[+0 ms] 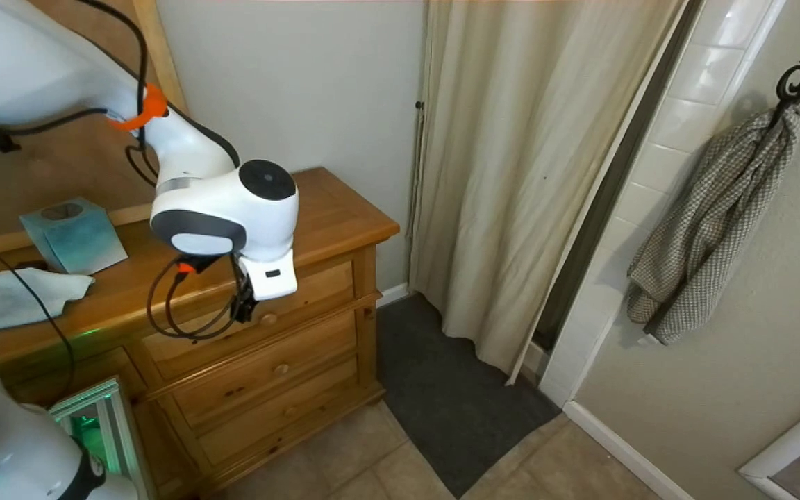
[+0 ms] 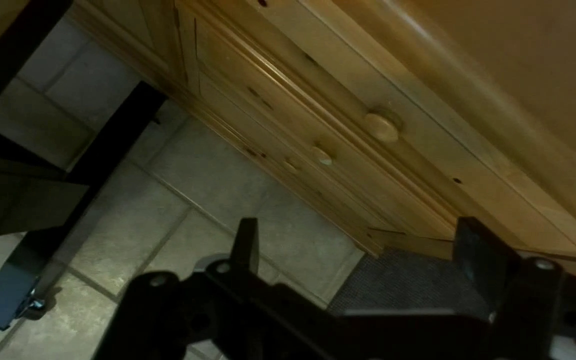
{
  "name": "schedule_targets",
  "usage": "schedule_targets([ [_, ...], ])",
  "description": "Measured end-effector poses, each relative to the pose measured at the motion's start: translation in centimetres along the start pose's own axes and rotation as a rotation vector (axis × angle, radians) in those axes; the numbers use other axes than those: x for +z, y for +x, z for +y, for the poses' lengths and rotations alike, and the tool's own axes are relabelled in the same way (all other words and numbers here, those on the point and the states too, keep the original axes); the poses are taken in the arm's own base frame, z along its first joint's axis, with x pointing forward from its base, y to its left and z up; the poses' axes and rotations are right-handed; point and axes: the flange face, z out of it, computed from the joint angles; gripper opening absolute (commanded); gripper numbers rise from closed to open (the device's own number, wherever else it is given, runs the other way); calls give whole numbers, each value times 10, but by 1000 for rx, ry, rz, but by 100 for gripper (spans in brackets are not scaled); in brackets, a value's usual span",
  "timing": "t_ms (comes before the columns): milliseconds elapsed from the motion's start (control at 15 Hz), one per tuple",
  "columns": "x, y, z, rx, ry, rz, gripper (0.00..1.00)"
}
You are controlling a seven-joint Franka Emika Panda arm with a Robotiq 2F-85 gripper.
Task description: Open the top drawer
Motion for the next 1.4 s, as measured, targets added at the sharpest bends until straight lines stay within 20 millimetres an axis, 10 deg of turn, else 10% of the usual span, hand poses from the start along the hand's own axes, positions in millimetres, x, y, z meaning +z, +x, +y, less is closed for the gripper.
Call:
schedule_targets([
  [667,10,3,-2,91,34,-47,100],
  [1400,131,20,36,546,27,-315,100],
])
